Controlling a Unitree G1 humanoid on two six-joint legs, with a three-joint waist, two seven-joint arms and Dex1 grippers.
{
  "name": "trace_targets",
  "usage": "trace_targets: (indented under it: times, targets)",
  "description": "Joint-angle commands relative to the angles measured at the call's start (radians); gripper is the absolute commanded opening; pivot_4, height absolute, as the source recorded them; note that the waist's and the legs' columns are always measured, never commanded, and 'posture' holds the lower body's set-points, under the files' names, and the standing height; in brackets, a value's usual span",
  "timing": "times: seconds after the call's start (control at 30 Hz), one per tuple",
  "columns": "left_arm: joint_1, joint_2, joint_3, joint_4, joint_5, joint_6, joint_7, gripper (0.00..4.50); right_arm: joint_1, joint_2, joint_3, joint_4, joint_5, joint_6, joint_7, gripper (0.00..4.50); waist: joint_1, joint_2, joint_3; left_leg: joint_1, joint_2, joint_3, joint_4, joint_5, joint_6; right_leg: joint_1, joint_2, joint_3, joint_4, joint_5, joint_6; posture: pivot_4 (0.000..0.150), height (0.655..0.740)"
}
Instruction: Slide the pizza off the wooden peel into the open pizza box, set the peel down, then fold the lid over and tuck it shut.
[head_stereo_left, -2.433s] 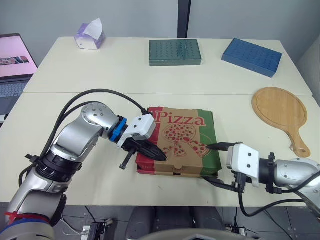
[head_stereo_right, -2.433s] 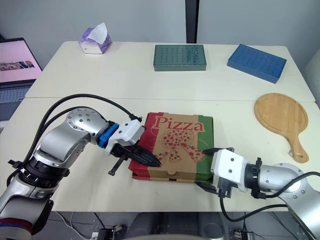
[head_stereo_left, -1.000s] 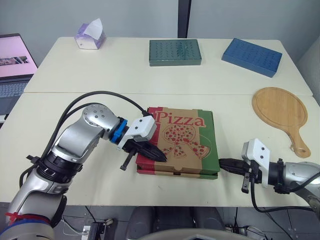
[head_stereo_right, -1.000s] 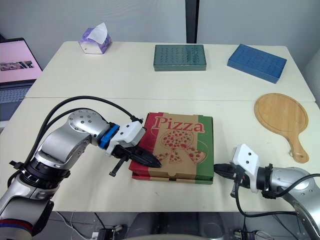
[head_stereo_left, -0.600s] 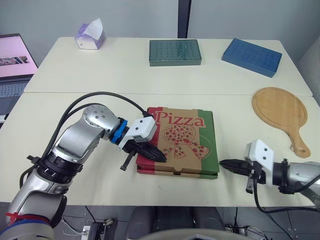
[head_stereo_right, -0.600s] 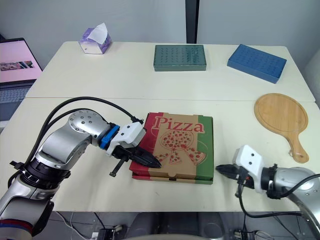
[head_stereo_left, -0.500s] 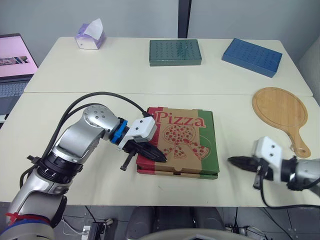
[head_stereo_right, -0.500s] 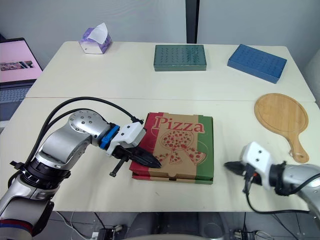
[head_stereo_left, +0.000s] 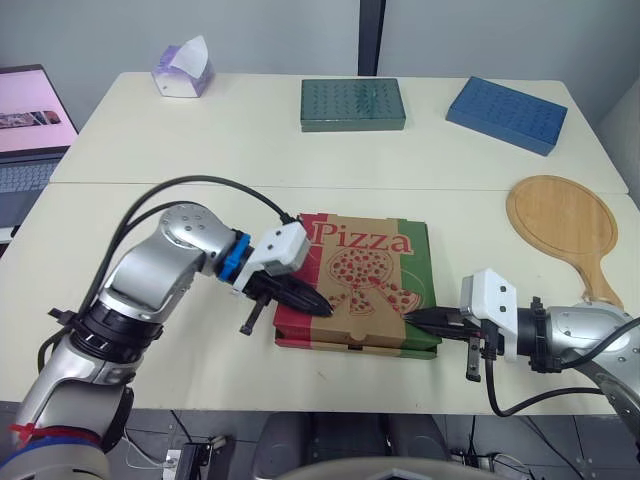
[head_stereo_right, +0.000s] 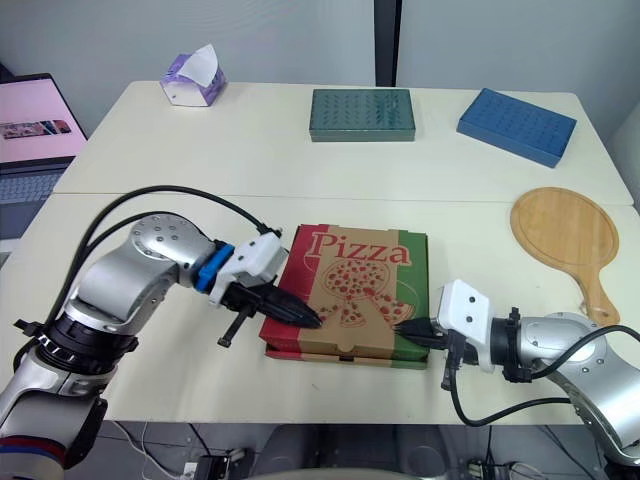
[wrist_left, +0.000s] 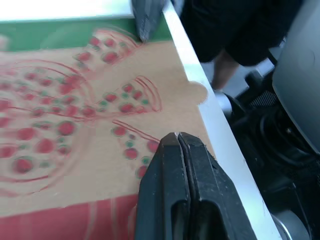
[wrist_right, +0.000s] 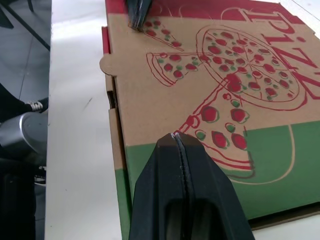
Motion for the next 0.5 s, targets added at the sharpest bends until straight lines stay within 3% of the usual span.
trace_targets:
  times: [0.03,0.27,0.5]
  targets:
    - [-0.054,0.074,0.125,0.056,-0.016,-0.012,0.011,0.0,-0.009,0.003,0.006,-0.011,-0.012,-0.026,0.002,0.04,-0.002,0.0,0.0,0.0,0.0,0.0,0.0,0.0,0.0,0.0,0.0,0.0,0.0,0.0,0.0,0.15,0.74]
    - [0.079,0.221,0.136,0.088,0.066,-0.146,-0.034,0.0,-0.009,-0.009,0.024,0.01,-0.044,-0.057,0.026,0.04,-0.011,0.001,0.0,0.001,0.0,0.001,-0.001,0.0,0.0,-0.001,0.0,0.0,0.0,0.0,0.0,0.15,0.74]
    - [0.202,0.229,0.106,-0.01,0.103,-0.163,-0.011,0.0,-0.018,-0.01,0.024,0.019,-0.045,-0.062,0.038,0.04,-0.001,0.0,0.0,0.0,0.0,0.001,-0.001,0.0,0.0,-0.001,0.0,0.001,0.0,0.0,0.0,0.15,0.74]
